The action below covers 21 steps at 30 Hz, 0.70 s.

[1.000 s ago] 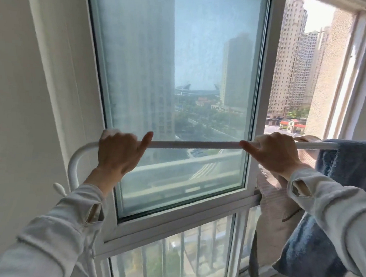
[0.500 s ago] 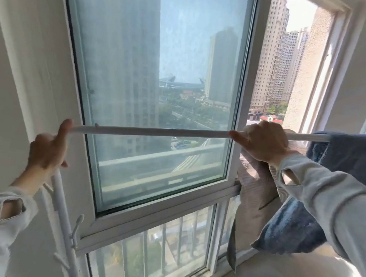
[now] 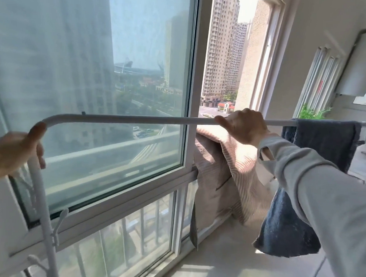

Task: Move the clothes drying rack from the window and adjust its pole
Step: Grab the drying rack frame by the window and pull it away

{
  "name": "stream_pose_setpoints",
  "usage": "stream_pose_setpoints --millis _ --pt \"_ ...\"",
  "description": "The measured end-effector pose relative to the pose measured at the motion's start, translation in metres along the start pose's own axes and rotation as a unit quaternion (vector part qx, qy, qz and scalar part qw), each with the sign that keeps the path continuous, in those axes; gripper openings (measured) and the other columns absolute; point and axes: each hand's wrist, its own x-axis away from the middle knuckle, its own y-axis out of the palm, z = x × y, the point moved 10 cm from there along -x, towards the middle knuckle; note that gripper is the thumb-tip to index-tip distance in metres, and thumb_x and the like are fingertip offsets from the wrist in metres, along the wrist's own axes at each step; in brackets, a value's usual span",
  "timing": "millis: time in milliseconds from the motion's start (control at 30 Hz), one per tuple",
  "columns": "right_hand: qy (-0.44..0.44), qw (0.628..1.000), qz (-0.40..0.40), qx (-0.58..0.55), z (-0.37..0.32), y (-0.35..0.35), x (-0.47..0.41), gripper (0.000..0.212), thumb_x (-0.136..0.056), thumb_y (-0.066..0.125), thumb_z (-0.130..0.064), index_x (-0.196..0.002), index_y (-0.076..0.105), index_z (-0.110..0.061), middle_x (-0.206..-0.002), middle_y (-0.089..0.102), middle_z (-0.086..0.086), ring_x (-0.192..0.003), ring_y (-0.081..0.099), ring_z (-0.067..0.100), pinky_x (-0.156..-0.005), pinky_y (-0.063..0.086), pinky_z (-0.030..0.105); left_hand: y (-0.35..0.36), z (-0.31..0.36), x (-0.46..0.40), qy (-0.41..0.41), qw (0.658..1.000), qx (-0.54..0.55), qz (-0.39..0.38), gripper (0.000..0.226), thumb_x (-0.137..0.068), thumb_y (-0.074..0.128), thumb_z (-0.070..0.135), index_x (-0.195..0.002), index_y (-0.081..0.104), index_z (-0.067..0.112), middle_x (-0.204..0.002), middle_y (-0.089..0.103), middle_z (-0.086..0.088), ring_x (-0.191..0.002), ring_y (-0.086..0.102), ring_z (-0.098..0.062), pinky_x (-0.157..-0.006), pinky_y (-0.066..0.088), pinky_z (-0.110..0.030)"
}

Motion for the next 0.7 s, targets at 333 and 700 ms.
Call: stream_pose_setpoints --millis 333,700 --pt "0.125 0.992 -0.024 0.018 0.076 0.024 0.007 0.076 -0.097 0.013 -0.062 -0.048 0.044 -0.012 -0.041 0.039 0.006 -0.039 0.04 0.018 -0.051 0.03 0.028 0.084 0.073 0.097 0.081 0.987 -0.102 -0.099 0.079 -0.073 0.055 0.091 -0.07 0.081 0.016 -0.064 0.079 -0.01 -0.055 0.078 -0.033 -0.067 0.063 -0.044" --pt "0.21 0.978 0.006 -0.008 0.099 0.032 0.01 0.063 -0.091 0.02 -0.041 -0.066 0.06 0.0 -0.048 0.043 0.007 -0.045 0.043 0.023 -0.055 0.033 0.032 0.208 0.171 0.17 0.184 0.965 -0.096 -0.159 0.059 -0.095 0.06 0.055 -0.067 0.072 0.004 -0.05 0.072 -0.007 -0.046 0.075 -0.026 -0.045 0.062 -0.035"
